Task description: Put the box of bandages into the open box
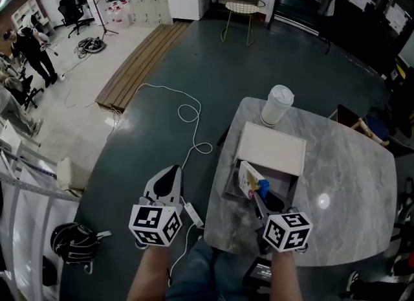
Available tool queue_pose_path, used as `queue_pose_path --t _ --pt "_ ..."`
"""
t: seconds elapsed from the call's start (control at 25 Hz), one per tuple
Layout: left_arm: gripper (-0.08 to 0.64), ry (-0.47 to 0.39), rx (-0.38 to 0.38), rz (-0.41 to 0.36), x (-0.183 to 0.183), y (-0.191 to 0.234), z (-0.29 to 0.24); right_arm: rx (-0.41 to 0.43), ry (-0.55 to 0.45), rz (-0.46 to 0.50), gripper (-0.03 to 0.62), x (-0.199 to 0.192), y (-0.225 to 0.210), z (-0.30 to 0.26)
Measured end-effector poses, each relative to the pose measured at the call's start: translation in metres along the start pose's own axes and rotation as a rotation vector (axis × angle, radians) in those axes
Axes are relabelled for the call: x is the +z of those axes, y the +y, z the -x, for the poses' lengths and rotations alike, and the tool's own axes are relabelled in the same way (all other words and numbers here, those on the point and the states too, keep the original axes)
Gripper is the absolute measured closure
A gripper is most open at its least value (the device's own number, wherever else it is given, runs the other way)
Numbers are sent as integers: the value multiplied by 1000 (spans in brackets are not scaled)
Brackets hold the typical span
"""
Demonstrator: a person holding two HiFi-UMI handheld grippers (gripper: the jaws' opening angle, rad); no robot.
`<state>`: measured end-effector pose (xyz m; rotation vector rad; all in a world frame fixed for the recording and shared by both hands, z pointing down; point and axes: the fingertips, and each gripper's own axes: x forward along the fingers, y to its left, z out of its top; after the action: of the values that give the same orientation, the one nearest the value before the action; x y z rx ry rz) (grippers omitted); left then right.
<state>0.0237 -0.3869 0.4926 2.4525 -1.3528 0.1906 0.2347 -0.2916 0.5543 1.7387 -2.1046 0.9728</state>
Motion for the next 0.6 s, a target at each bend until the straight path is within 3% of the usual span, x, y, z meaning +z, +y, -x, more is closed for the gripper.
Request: queue_pose_path --t 0.2,0.32,0.44,0.6 --pt "548 -21 24 2 12 8 -3 -20 144 -59 483 -2 -6 -17" --pt "548 -41 48 21 21 17 -5 -10 275 -188 483 -9 -8 -26" --pt "548 -63 68 42 28 24 -7 19 342 -281 483 -7 -9 -33" --pt "548 -82 84 56 34 26 -9 -8 372 -275 482 -4 -23 -41"
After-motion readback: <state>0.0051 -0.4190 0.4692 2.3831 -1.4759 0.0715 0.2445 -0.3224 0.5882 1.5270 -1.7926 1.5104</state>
